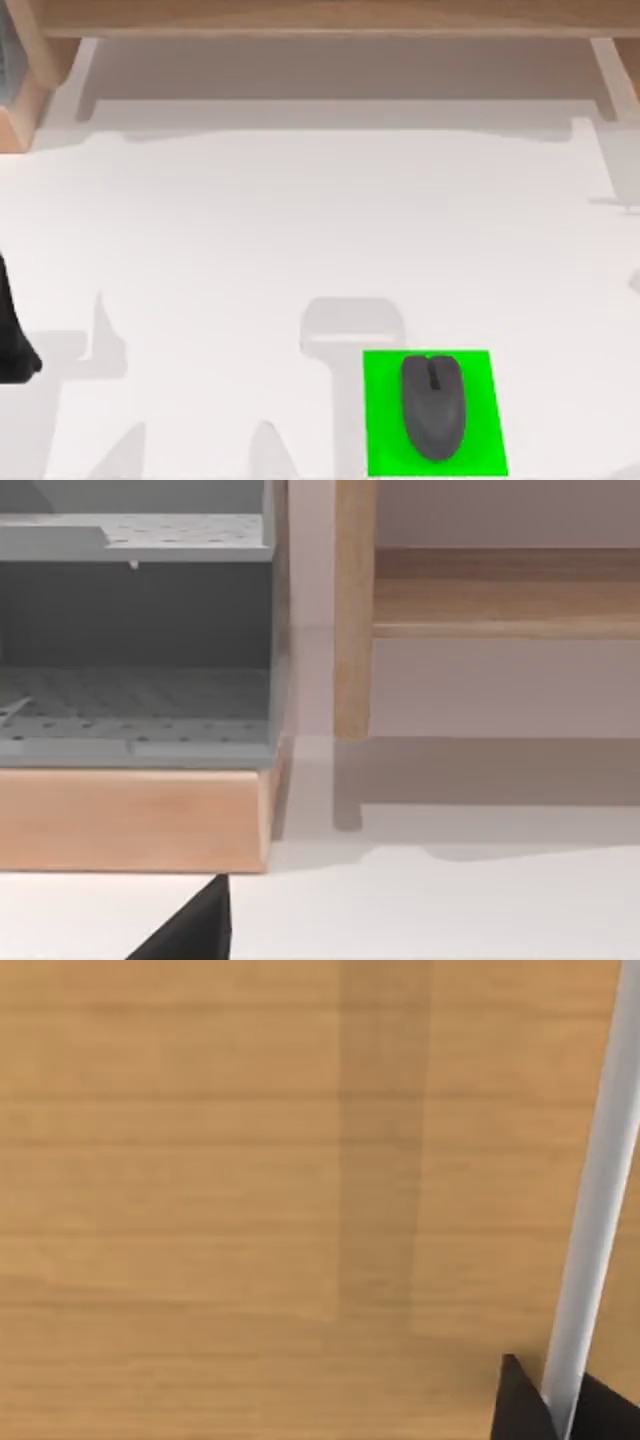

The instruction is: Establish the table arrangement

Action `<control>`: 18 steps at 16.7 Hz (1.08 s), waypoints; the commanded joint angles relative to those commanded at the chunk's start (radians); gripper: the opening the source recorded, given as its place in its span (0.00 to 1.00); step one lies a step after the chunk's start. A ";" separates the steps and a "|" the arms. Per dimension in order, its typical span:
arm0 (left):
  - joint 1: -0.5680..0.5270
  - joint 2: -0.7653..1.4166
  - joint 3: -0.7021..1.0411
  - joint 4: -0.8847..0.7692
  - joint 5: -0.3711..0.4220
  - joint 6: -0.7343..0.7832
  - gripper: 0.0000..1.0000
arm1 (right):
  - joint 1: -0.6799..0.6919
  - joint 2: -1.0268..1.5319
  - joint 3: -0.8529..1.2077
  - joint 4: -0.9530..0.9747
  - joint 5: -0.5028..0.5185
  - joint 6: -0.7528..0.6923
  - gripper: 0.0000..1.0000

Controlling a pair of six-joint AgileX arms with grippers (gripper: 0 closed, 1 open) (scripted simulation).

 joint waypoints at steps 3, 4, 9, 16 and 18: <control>0.000 0.000 0.000 0.000 0.000 0.000 1.00 | -0.007 -0.003 -0.004 0.000 -0.001 0.002 0.00; 0.000 0.000 0.000 0.000 0.000 0.000 1.00 | -0.005 0.000 -0.001 -0.003 -0.001 0.002 0.00; 0.000 0.000 0.000 0.000 0.000 0.000 1.00 | 0.041 0.063 0.157 -0.087 0.047 0.000 0.00; 0.000 0.000 0.000 0.000 0.000 0.000 1.00 | 0.067 0.100 0.244 -0.148 0.079 0.003 0.00; 0.000 0.000 0.000 0.000 0.000 0.000 1.00 | 0.073 0.110 0.261 -0.159 0.082 0.004 0.00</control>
